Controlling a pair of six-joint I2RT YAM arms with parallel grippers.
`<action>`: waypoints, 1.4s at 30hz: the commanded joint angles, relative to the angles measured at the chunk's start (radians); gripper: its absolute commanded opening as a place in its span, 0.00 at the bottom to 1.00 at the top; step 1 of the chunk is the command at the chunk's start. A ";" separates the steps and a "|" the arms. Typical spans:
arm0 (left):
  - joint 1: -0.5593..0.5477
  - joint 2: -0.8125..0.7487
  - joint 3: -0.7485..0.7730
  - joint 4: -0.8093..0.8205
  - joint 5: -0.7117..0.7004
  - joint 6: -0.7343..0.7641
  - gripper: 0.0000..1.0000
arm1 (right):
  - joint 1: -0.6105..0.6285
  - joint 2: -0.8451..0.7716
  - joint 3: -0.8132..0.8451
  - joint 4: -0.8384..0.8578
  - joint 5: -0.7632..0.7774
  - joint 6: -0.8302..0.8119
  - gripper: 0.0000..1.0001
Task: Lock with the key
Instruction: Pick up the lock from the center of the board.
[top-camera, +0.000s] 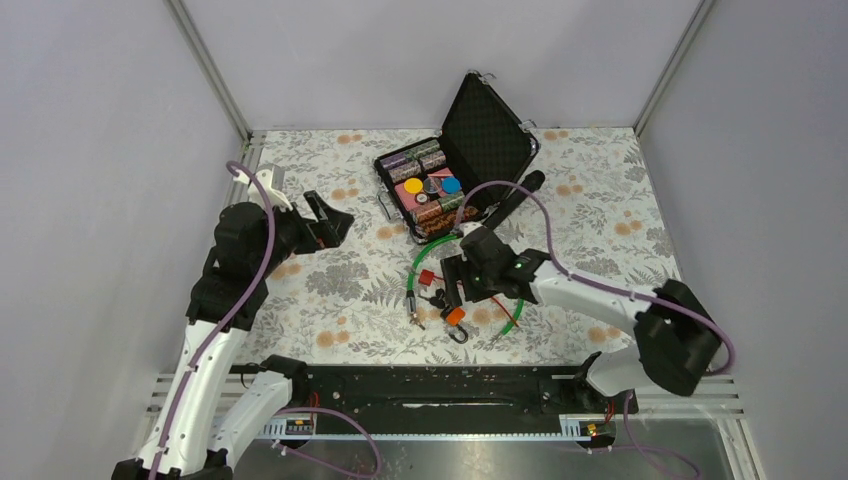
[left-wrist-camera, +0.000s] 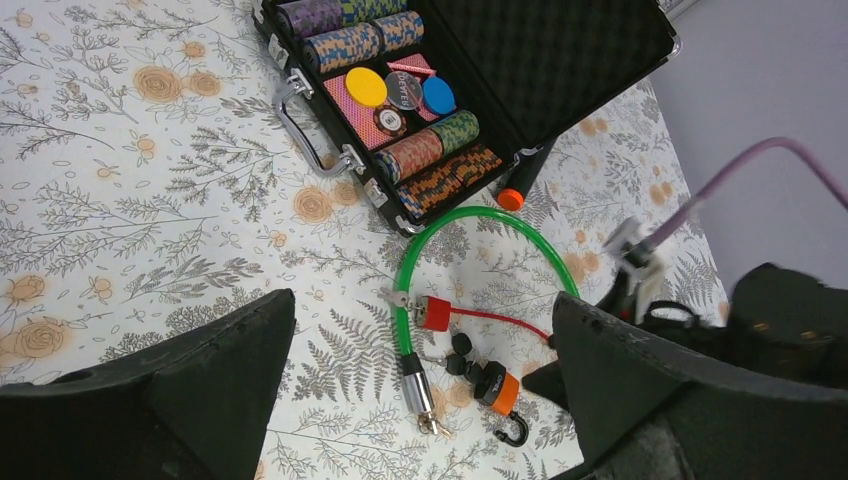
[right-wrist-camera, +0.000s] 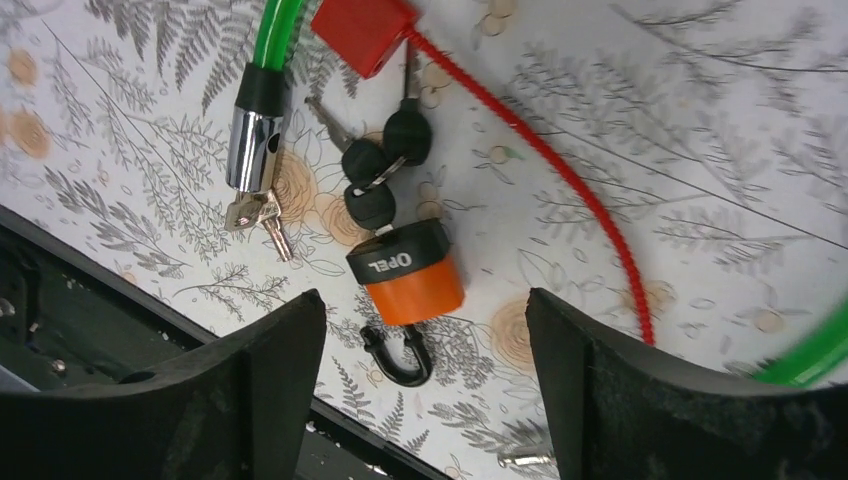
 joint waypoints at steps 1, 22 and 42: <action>0.004 -0.005 -0.005 0.083 -0.003 -0.002 0.99 | 0.065 0.101 0.067 0.039 -0.036 -0.090 0.76; 0.004 -0.038 -0.020 0.100 -0.041 -0.003 0.99 | 0.177 0.387 0.235 -0.177 0.129 -0.209 0.62; -0.025 0.036 -0.362 0.509 0.460 -0.348 0.99 | 0.180 -0.149 0.087 -0.025 -0.020 -0.591 0.32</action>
